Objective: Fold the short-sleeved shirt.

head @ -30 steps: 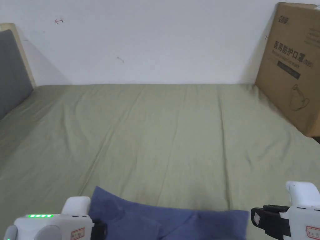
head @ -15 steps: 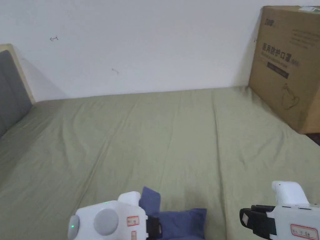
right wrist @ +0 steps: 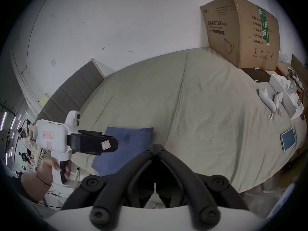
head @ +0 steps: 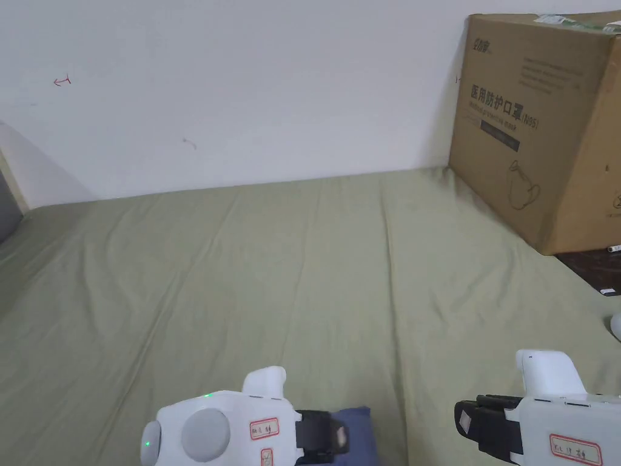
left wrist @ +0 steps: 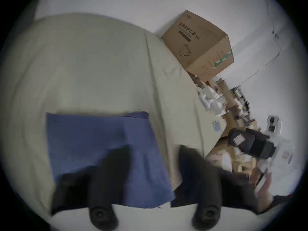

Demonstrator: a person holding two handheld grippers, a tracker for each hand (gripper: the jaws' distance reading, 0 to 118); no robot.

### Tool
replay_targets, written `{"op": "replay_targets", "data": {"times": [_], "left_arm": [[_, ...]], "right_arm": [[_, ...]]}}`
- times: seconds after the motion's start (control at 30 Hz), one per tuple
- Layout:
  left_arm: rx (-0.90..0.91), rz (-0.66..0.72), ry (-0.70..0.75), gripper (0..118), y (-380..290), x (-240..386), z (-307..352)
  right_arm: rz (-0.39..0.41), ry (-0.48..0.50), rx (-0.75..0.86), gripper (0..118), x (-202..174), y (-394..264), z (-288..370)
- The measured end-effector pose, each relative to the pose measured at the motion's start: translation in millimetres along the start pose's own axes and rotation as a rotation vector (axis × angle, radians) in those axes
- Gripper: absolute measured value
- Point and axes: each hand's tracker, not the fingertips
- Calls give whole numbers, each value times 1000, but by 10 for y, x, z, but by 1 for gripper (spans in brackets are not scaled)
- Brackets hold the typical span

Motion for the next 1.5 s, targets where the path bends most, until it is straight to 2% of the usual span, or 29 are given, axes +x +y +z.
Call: {"op": "replay_targets", "data": {"times": [0.03,0.13,0.23,0.33,0.37,0.47,0.57,0.63,0.73,0.83,0.93,1.0,1.1,1.2,1.27,1.33,1.4,1.43,1.5], "left_arm": [[-16,-25,28,3,-12,11,-26],[-67,-34,24,2,-75,39,-197],[-166,-38,-12,2,-189,140,-558],[-263,-72,15,1,-344,186,-1018],[-279,-57,26,1,-384,168,-1116],[-230,112,-57,1,-392,119,-1150],[-211,114,-126,2,-338,169,-954],[-108,89,-151,2,-272,241,-656],[165,-11,-82,2,-131,295,50],[464,-163,198,1,-107,301,739],[692,-143,381,1,-166,159,1225],[772,-106,426,2,-193,20,1411],[820,-122,550,2,-233,-92,1547],[830,-113,560,2,-310,-150,1622],[820,-108,558,2,-344,-176,1624],[775,-96,541,2,-378,-214,1613],[701,-78,490,2,-402,-281,1578],[669,-70,470,2,-423,-316,1559],[644,-67,473,2,-482,-363,1533]], "right_arm": [[1,-2,3,0,4,2,-1],[-3,-4,20,0,25,5,20],[1,-9,12,0,47,20,36],[6,-29,15,0,65,20,73],[3,-31,15,0,74,19,85],[-11,-32,15,0,93,18,116],[-17,-32,16,0,85,30,127],[-21,-19,24,0,72,62,139],[-53,32,107,0,27,142,189],[-12,19,194,0,-93,226,216],[53,-26,316,0,-225,253,197],[90,-104,427,0,-296,224,163],[115,-211,529,0,-342,182,99],[55,-194,521,0,-322,205,81],[52,-198,510,0,-321,223,52],[65,-131,396,0,-333,224,-70],[14,65,181,0,-326,210,-342],[-42,180,40,0,-308,186,-541],[-214,347,-280,0,-237,38,-1033]]}}
